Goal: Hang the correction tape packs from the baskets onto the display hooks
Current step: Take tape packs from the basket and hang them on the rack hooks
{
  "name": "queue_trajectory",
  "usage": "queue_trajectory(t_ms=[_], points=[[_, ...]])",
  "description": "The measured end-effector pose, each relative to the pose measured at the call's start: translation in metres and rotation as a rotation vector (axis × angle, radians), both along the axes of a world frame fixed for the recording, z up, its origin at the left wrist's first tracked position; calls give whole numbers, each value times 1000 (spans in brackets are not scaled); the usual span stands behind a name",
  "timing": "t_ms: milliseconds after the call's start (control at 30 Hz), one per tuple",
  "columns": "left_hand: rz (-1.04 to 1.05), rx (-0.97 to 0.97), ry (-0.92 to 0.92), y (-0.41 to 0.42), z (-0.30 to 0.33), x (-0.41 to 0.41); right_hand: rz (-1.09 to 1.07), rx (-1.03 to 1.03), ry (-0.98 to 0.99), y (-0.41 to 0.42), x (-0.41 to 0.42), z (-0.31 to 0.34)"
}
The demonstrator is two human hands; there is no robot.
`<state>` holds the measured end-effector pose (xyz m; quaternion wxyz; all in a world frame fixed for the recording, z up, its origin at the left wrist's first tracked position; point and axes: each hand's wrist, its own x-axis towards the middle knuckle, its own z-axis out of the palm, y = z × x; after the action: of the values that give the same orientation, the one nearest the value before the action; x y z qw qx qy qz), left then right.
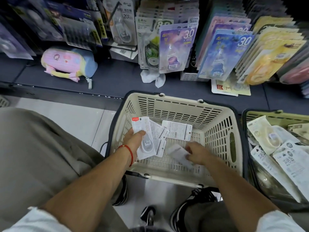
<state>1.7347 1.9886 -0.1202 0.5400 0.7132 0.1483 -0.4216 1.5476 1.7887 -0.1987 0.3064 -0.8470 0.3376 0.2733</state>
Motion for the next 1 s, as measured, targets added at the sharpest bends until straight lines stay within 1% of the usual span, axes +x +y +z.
queue_trajectory(t_ms=[100, 133, 200, 267, 333, 400, 467, 533, 567, 600, 633, 667, 733, 767, 800, 833, 900, 933, 1000], points=[[-40, -9, -43, -4, -2, -6, -240, 98, -254, -2, 25, 31], [-48, -30, -57, -7, -2, -9, -315, 171, -338, 2, 37, 43], [-64, -110, -58, -12, 1, -14, -443, 383, -482, 18, 60, 64], [-94, -184, -26, -14, 4, -15, -507, 563, -571, 37, 77, 75], [-125, -207, 23, -10, 6, -10, -551, 705, -620, 49, 87, 80], [-137, -213, 52, -4, 3, -3, -586, 814, -624, 49, 90, 78], [-129, -217, 61, 1, -4, 0, -587, 910, -604, 41, 89, 71], [-117, -195, 38, 2, -11, 2, -595, 1042, -567, 33, 88, 63], [-100, -175, 23, 3, -13, 3, -597, 1075, -540, 30, 89, 57], [-84, -150, 7, 3, -16, 5, -599, 1038, -517, 28, 89, 50], [-75, -122, -9, 4, -18, 7, -617, 909, -502, 26, 90, 40], [-68, -95, -21, 4, -20, 8, -655, 681, -474, 22, 90, 28], [-60, -79, -28, 4, -23, 10, -756, 152, -357, 7, 83, -2], [-64, -84, -36, 4, -25, 10, -799, -2, -292, 0, 77, -14], [-68, -84, -53, 5, -26, 9, -834, -45, -241, -7, 71, -24], [-74, -74, -81, 5, -27, 9, -859, -9, -216, -13, 66, -32], [-112, -14, -172, 6, -27, 8, -905, 120, -253, -18, 63, -40], [-138, 23, -219, 6, -27, 9, -932, 150, -288, -18, 64, -42], [-161, 50, -278, 7, -28, 9, -929, 140, -337, -17, 66, -42]])
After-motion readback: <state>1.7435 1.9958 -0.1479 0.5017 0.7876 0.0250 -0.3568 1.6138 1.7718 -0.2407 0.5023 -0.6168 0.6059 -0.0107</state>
